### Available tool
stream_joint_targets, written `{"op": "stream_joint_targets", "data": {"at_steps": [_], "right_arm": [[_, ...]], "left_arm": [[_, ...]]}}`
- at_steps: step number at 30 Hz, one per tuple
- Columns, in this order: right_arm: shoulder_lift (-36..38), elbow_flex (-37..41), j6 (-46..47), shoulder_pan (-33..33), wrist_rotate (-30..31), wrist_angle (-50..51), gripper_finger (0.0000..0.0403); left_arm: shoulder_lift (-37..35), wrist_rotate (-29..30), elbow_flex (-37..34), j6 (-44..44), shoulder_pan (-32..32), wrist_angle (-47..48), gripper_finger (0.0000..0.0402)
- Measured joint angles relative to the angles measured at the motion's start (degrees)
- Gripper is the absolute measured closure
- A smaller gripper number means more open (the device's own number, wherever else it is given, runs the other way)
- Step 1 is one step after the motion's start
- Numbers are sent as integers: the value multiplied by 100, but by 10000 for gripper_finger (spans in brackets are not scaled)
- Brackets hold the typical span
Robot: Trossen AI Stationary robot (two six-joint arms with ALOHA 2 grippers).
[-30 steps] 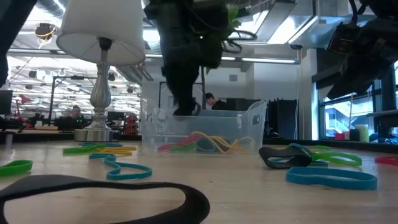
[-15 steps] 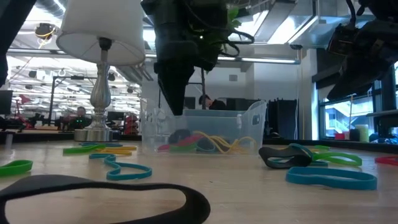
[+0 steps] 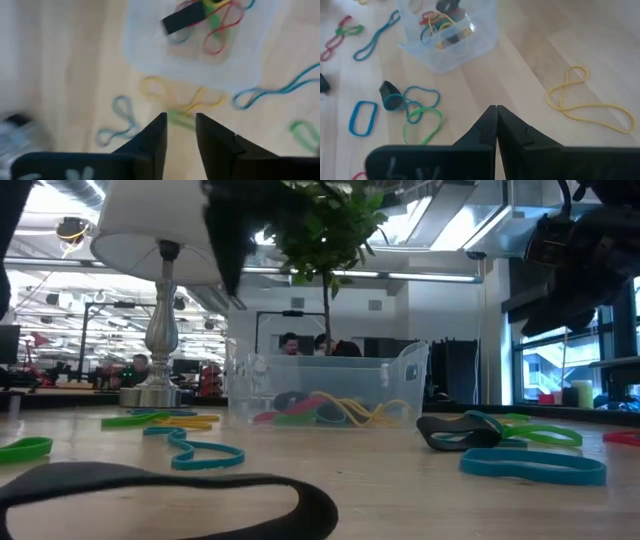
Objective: Pick and place rubber bands into bin
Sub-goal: Put the top yellow rubber band into the transparent container
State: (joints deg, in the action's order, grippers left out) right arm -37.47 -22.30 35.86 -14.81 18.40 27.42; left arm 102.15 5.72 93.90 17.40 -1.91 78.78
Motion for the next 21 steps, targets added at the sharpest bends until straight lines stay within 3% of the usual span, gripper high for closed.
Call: {"op": "stream_joint_targets", "data": {"at_steps": [4, 7, 14, 17, 21], "right_arm": [[-2, 1, 0, 0, -1, -239, 389], [-2, 1, -13, 0, 1, -423, 389], [-213, 1, -223, 239, 23, -920, 398], [-559, -108, -600, 522, 33, -1481, 398], [-1276, -688, -769, 992, 229, -1410, 399]], "left_arm": [[-786, 528, -607, -1, -179, -399, 356], [-1504, 534, -1405, 155, -239, -1056, 393], [-3082, 196, -3749, 300, -172, -3134, 400], [-3645, 98, -4638, 303, -166, -3826, 399], [-4313, 29, -5536, 274, -168, -4496, 400]]}}
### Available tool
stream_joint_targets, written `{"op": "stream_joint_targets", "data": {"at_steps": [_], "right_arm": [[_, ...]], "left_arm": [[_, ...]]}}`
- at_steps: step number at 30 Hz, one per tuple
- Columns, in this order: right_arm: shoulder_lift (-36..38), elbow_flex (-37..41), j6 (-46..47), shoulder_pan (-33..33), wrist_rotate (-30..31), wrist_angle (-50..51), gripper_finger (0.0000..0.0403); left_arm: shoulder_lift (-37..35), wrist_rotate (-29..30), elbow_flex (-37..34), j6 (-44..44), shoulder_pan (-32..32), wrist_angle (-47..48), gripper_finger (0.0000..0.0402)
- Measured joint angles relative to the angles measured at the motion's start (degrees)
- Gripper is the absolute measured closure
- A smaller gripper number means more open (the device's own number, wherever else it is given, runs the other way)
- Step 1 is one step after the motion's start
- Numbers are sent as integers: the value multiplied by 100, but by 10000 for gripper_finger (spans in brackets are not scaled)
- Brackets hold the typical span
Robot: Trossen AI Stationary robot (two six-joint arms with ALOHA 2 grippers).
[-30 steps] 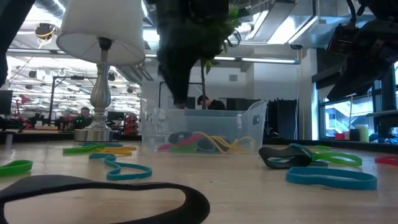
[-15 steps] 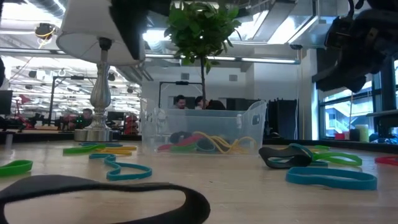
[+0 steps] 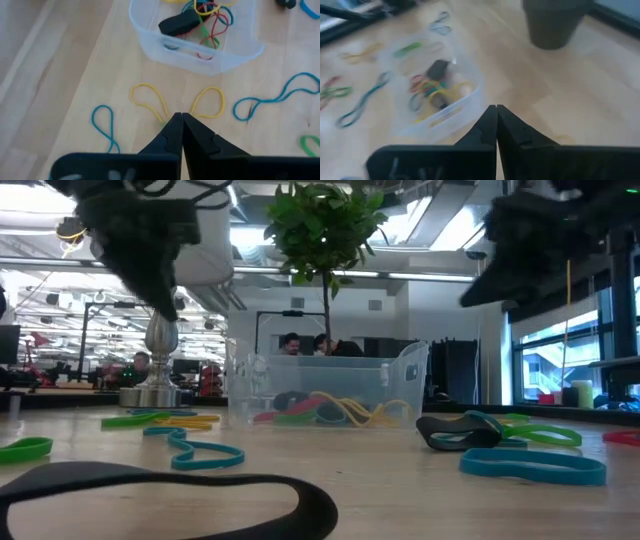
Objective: Pick and place rubber bands into bin
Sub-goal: Put the top yellow rubber band into the transparent container
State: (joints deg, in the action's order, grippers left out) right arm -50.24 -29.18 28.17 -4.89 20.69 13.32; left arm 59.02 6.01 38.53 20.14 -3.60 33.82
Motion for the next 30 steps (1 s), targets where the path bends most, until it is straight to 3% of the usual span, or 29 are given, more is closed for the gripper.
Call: {"op": "stream_joint_targets", "data": {"at_steps": [5, 9, 13, 19, 30], "right_arm": [[-1151, -1021, 172, 614, -4, 970, 398], [-2134, -1743, 1130, 1184, -65, 2276, 392], [-2991, -2208, 1845, 1626, -555, 3154, 381], [-3902, -2286, 2122, 1786, -1174, 3123, 343], [-4773, -2291, 2255, 1670, -1147, 2886, 278]], "left_arm": [[-666, -15, -618, -402, 132, -428, 399], [-1012, -14, -851, -648, 442, -576, 400], [-1182, -136, -913, -982, 817, -574, 399], [-1232, -607, -913, -1639, 1322, -580, 400], [-1230, -1146, -913, -1754, 1929, -581, 400]]}}
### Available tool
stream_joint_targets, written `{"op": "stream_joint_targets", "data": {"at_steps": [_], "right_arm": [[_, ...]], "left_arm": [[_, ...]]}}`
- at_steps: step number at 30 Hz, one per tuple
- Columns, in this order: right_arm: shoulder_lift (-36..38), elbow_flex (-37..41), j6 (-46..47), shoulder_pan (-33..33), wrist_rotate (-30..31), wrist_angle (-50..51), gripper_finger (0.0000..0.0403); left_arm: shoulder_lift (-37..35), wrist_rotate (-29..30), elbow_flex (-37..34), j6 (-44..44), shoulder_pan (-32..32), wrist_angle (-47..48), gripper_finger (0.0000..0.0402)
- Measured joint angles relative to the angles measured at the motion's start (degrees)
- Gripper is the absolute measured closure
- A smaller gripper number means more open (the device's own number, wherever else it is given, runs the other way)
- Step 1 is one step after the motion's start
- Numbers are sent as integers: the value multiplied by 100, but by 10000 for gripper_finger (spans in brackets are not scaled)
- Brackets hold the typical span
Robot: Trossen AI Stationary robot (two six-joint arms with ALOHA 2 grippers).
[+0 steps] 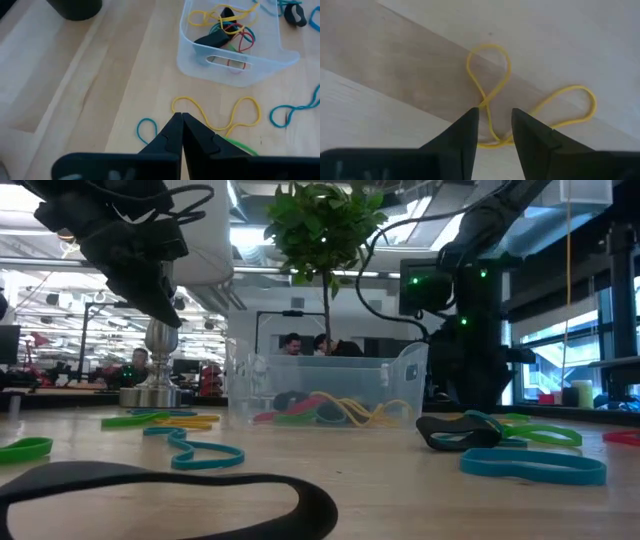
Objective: Pick and place rubber bands into bin
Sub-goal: Put the top yellow rubber band into the transparent container
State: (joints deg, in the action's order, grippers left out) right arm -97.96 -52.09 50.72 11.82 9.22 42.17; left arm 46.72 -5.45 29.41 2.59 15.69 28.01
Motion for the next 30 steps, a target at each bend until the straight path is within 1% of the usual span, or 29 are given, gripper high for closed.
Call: {"op": "stream_joint_targets", "data": {"at_steps": [4, 6, 8, 11, 12, 15, 17, 20, 26, 30], "right_arm": [[-212, -29, -6, -76, 60, 11, 281], [-239, -30, -31, -121, 40, 3, 296], [-218, -24, -153, -150, -51, -46, 324], [-101, -9, -334, -183, -90, -59, 382], [-48, -3, -403, -184, -107, -43, 391], [206, 37, -464, -194, -374, 222, 390], [517, 36, -474, -210, -334, 375, 395], [1027, 26, -467, -262, -57, 650, 399], [2160, 24, -302, -517, 248, 958, 400], [2717, 21, -134, -663, 506, 1085, 401]], "left_arm": [[0, -7, 0, 201, 33, 0, 399], [2, -5, 0, 339, 27, 0, 400], [2, 44, 0, 563, 27, 0, 400], [2, 114, 0, 913, 27, 0, 398], [2, 123, 0, 946, 27, 0, 397], [2, 126, 0, 964, 27, 0, 397], [2, 120, 0, 977, 27, 0, 398], [2, 38, 0, 1042, 15, 0, 400], [2, 95, 0, 1183, -147, 1, 399], [2, 126, 0, 1184, -249, -2, 400]]}}
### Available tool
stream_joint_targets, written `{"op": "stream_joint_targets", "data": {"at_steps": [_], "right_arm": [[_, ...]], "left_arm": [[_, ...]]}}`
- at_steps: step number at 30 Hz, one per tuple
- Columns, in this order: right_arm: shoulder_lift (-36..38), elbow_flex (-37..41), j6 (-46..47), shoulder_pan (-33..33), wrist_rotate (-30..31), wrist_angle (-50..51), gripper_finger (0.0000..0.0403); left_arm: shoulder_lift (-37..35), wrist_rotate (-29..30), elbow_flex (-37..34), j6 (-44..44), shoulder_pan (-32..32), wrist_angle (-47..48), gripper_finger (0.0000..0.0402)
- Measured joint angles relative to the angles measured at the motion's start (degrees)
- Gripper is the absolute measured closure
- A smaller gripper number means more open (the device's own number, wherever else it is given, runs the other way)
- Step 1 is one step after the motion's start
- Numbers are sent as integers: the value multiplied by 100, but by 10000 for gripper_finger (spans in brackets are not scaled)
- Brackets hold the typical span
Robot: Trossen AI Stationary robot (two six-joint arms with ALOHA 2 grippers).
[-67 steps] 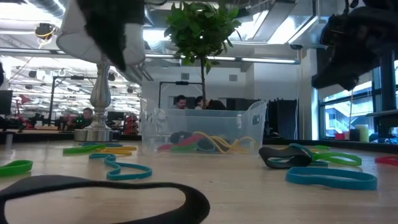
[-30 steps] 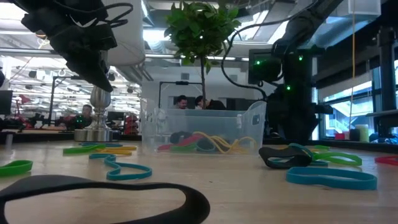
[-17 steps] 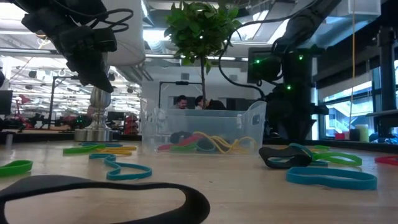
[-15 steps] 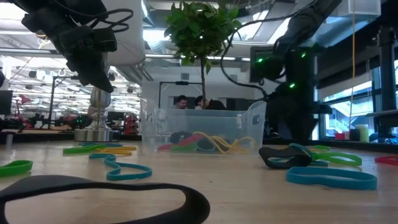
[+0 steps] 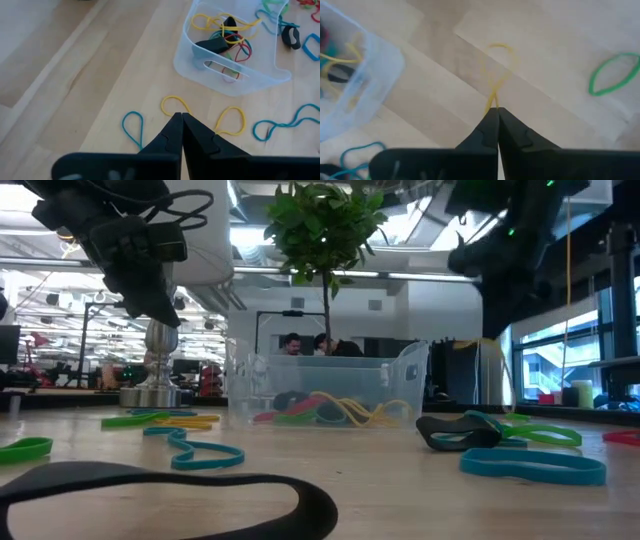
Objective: Pick and place rubber bands into bin
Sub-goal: Put the top yellow rubber band into the transparent container
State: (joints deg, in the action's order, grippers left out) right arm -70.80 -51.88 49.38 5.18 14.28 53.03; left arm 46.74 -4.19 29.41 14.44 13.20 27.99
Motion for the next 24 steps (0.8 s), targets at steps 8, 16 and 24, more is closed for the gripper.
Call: {"op": "stream_joint_targets", "data": {"at_steps": [8, 16, 24], "right_arm": [[261, -4, 9, -58, 110, 10, 401], [226, -319, -353, -317, 127, -728, 402], [-505, -1568, -1486, -722, 329, -1606, 403]], "left_arm": [[0, 164, 0, 140, -146, 1, 400], [0, 211, 0, 149, -268, 2, 400], [0, 316, 0, 142, -265, -34, 400]]}}
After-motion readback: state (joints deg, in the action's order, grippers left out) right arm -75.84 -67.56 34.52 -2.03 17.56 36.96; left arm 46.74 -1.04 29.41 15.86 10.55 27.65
